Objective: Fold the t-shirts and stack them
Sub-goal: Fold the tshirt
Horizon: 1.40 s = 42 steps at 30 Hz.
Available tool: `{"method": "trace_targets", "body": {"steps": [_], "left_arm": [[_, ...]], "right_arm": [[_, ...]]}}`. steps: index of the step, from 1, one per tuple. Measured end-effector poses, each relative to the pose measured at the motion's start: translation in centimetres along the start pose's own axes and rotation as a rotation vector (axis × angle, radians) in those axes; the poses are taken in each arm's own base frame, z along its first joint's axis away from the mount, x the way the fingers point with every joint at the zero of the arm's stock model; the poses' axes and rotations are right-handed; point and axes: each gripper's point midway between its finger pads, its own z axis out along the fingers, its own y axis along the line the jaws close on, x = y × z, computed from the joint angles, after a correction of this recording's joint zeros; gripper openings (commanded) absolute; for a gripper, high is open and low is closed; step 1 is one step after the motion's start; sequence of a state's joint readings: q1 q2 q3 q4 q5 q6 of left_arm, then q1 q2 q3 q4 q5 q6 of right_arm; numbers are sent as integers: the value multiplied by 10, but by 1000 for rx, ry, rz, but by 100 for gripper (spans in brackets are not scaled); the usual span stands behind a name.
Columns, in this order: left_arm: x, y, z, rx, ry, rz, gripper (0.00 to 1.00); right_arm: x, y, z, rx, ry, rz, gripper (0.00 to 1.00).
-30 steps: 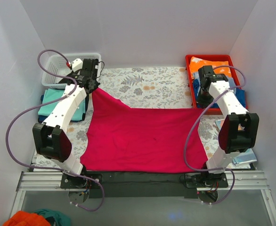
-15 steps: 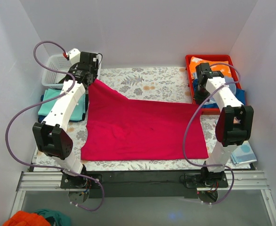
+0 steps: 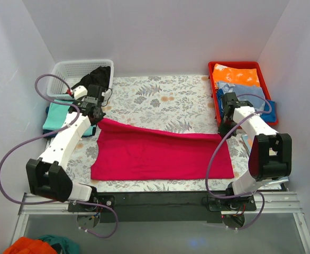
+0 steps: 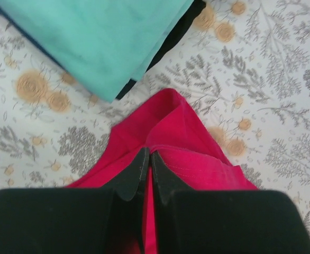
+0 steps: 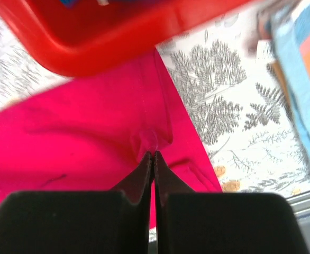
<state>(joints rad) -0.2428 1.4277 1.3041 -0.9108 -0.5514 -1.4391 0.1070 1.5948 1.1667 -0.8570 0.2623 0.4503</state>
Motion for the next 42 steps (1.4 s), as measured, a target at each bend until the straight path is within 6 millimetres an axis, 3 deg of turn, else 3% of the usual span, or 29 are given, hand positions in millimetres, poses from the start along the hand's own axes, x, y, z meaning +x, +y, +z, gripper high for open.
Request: {"method": "trace_targets", "body": {"steps": [4, 8, 15, 24, 25, 27, 30, 33, 36, 42], "left_arm": [[20, 27, -16, -8, 40, -41, 0], [41, 42, -22, -20, 96, -68, 0], [82, 65, -24, -60, 207, -87, 0], [115, 80, -31, -61, 301, -131, 0], [118, 81, -32, -58, 312, -137, 0], [126, 84, -35, -52, 336, -147, 22], [142, 88, -41, -35, 386, -170, 31], [160, 100, -49, -40, 436, -201, 34], [166, 110, -60, -43, 444, -247, 35], [161, 99, -61, 13, 439, -265, 35]], "right_arm": [[27, -9, 7, 10, 49, 1, 1], [45, -14, 11, 11, 71, 5, 1], [66, -23, 16, 22, 96, 3, 1], [86, -29, 26, 33, 135, -5, 1], [87, -29, 26, 33, 139, -7, 6], [89, -29, 27, 30, 145, -8, 17], [96, -30, 30, 29, 161, -13, 28], [101, -32, 30, 30, 171, -16, 30], [101, -32, 28, 24, 162, -14, 30], [101, -29, 26, 11, 154, -19, 29]]}}
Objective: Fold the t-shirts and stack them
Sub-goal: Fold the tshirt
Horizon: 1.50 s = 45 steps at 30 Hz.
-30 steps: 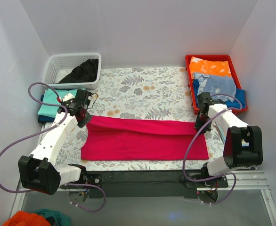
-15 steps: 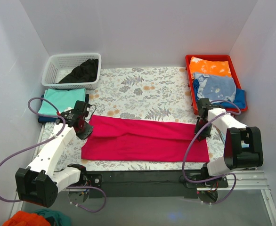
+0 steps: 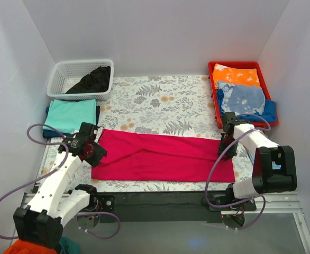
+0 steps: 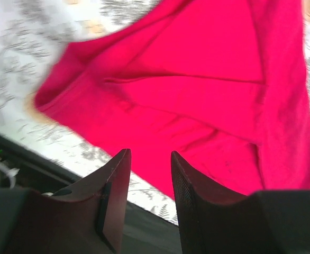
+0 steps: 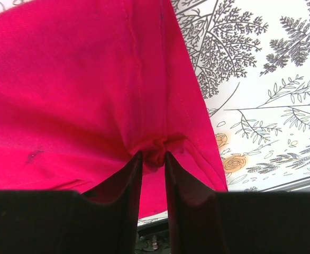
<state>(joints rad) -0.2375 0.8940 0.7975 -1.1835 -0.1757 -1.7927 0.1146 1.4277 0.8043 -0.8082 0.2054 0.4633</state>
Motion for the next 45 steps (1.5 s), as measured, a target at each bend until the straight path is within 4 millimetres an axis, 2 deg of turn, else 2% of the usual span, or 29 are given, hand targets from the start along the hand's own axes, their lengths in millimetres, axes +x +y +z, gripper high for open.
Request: {"method": "trace_targets", "body": {"steps": [10, 17, 25, 35, 45], "left_arm": [[-11, -88, 38, 180, 44, 191, 36], [-14, -128, 67, 215, 73, 291, 36], [-8, -132, 85, 193, 96, 332, 36], [1, -133, 104, 179, 142, 363, 36], [26, -144, 101, 224, 210, 423, 36]], "right_arm": [[-15, 14, -17, -41, -73, -26, 29], [-33, 12, -29, -18, -144, -10, 29], [-25, 2, -25, 30, -123, 8, 28], [-23, 1, -23, 33, -116, 13, 28], [-23, 1, -23, 33, -116, 13, 27]]}}
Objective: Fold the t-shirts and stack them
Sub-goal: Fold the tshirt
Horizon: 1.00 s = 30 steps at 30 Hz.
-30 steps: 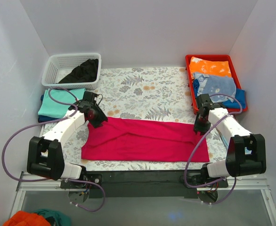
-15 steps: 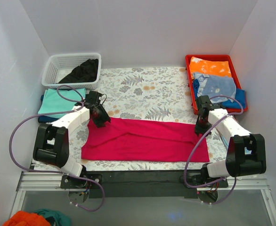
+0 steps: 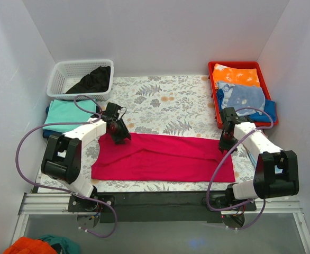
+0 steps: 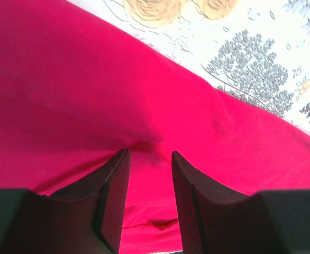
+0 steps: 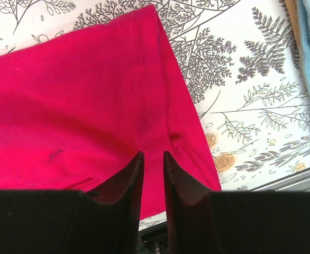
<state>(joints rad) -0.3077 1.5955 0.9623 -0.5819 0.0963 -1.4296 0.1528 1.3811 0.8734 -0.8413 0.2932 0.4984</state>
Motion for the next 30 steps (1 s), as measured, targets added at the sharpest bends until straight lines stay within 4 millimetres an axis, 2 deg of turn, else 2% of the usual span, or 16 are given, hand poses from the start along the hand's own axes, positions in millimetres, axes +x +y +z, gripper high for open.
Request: {"method": "trace_targets", "body": {"steps": [7, 11, 15, 20, 24, 30], "left_arm": [[10, -5, 7, 0, 23, 27, 34], [14, -2, 15, -23, 41, 35, 22], [14, -3, 15, -30, 37, 41, 3], [17, -3, 13, -49, 34, 49, 2], [23, -6, 2, -47, 30, 54, 2], [33, -21, -34, 12, -3, 64, 1]], "right_arm": [[0, 0, 0, 0, 1, -1, 27], [1, 0, 0, 1, 1, -1, 27], [2, -1, 1, 3, 6, -2, 26], [4, -2, 2, 4, 8, -3, 25], [8, -4, 4, 8, 15, -5, 25], [14, -6, 7, 13, 26, -8, 24]]}}
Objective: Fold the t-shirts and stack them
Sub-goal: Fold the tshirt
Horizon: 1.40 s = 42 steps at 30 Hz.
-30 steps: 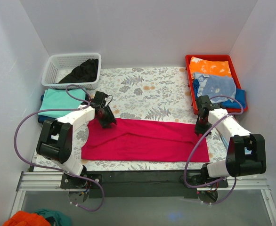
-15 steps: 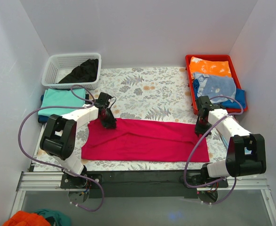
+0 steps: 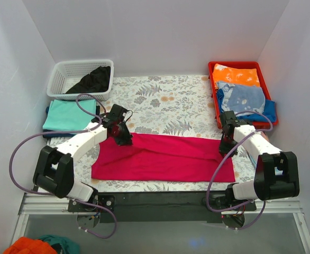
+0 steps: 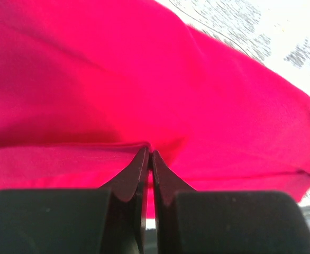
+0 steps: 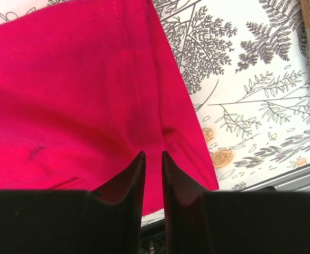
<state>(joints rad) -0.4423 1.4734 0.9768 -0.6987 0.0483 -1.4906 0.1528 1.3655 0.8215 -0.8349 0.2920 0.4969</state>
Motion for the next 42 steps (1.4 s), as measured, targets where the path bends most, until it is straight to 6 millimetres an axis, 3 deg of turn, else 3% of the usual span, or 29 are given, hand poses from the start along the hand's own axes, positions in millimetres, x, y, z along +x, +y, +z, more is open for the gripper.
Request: {"method": "trace_targets", "body": {"steps": [4, 11, 16, 22, 26, 33, 38, 42], "left_arm": [[14, -1, -17, 20, -1, -8, 1], [56, 33, -27, -34, 73, -73, 5], [78, 44, -30, -45, 133, -93, 25], [97, 49, -30, -38, 213, -81, 29], [93, 52, -36, -43, 174, -78, 30], [50, 41, -37, -96, 9, -108, 30], [21, 32, -9, -176, -51, -121, 29], [13, 38, 20, -249, -39, -120, 28]], "right_arm": [[1, 0, 1, 1, 1, -3, 24], [-1, 0, 1, -2, -5, -6, 23], [-4, 2, 3, -8, -14, -15, 23], [-2, 3, 8, -8, -1, -33, 22], [0, 4, 10, -13, 5, -38, 22], [0, 8, 10, -32, 5, -54, 21], [0, 9, 10, -38, 6, -60, 21], [3, 8, 11, -41, 9, -60, 21]]}}
